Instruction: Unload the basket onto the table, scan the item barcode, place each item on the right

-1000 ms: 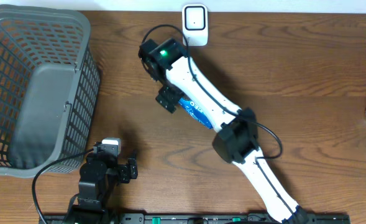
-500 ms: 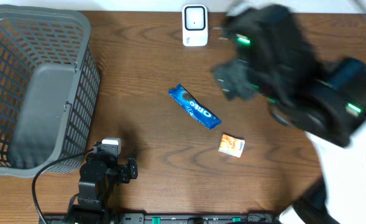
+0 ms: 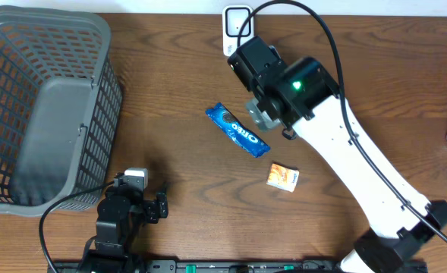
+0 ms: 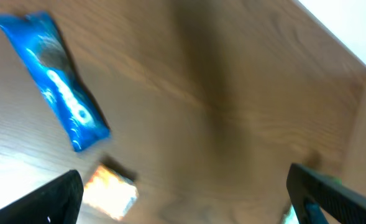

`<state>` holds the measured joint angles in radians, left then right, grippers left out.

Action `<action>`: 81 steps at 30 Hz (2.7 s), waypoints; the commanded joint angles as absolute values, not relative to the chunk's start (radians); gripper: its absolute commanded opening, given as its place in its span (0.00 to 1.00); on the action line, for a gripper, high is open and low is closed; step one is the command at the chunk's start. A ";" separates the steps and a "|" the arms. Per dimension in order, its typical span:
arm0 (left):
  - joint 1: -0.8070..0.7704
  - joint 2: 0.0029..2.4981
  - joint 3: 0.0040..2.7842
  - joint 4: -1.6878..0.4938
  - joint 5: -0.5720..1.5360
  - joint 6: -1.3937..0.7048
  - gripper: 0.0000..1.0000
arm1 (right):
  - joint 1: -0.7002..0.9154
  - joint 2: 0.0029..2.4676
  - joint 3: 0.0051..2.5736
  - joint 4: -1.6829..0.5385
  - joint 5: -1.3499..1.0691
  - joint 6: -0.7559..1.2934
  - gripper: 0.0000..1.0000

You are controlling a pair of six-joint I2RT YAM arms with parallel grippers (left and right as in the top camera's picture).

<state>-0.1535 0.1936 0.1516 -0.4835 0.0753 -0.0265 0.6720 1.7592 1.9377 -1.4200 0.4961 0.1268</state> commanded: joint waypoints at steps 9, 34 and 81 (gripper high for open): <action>-0.155 0.186 0.136 -0.486 0.070 -0.031 0.90 | 0.748 1.807 1.439 -0.866 0.468 -0.107 0.99; -0.155 0.186 0.136 -0.486 0.070 -0.031 0.90 | 0.863 2.168 1.408 -0.666 0.626 -0.196 0.88; -0.155 0.186 0.136 -0.486 0.070 -0.031 0.90 | 0.314 2.254 1.645 -1.344 -1.271 -0.997 0.01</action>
